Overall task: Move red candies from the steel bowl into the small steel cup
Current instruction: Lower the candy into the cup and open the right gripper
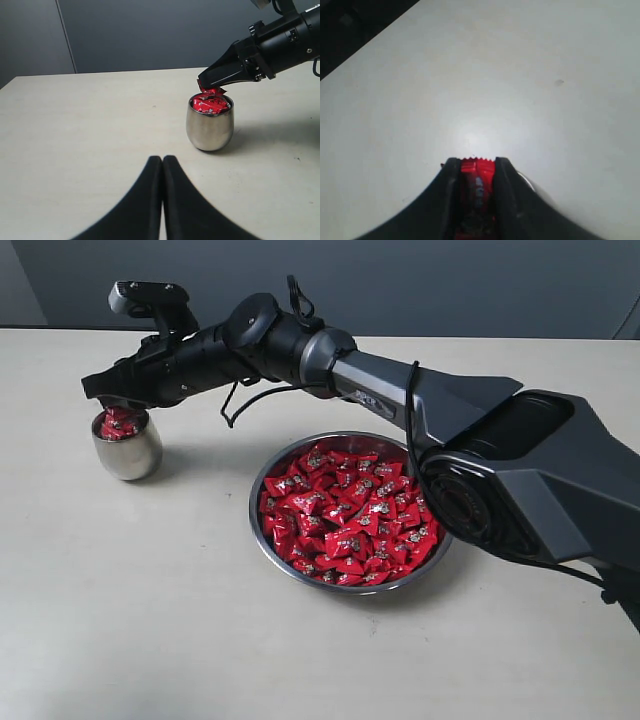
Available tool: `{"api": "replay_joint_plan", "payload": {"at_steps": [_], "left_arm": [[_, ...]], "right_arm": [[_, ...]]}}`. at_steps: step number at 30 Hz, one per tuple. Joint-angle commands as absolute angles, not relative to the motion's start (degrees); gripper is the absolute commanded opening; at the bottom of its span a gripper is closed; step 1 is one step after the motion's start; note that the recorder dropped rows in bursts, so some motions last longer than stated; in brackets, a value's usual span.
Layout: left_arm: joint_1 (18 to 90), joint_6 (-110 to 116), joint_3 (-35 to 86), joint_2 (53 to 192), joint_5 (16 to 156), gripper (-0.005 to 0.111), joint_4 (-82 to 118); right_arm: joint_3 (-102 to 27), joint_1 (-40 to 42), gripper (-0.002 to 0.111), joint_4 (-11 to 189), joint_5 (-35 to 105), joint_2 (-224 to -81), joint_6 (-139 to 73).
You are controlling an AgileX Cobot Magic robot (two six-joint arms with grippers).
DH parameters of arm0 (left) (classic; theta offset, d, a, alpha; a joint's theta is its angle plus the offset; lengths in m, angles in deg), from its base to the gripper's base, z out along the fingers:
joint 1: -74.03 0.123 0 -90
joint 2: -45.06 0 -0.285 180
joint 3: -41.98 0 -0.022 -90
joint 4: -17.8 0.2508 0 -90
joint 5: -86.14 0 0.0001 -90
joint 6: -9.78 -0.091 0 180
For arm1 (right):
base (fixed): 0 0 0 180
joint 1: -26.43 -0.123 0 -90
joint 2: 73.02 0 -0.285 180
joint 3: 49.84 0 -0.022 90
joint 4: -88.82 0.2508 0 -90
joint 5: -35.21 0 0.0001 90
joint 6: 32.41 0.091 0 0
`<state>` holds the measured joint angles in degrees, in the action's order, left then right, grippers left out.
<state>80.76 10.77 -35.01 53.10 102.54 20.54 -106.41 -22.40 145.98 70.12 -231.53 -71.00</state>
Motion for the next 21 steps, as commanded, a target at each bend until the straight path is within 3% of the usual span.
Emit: {"api": "replay_joint_plan", "payload": {"at_steps": [1,6,13,21], "left_arm": [[80.8,10.9,-35.23,52.85,102.45,0.0,20.41],[80.8,10.9,-35.23,52.85,102.45,0.0,20.41],[80.8,10.9,-35.23,52.85,102.45,0.0,20.41],[80.8,10.9,-35.23,52.85,102.45,0.0,20.41]], "right_arm": [[-106.67,-22.31,-0.001,145.64,71.3,-231.37,-71.17],[-106.67,-22.31,-0.001,145.64,71.64,-231.37,-71.17],[-106.67,-22.31,0.034,145.64,71.27,-231.37,-71.17],[-106.67,-22.31,0.036,145.64,70.24,-231.37,-70.95]]}}
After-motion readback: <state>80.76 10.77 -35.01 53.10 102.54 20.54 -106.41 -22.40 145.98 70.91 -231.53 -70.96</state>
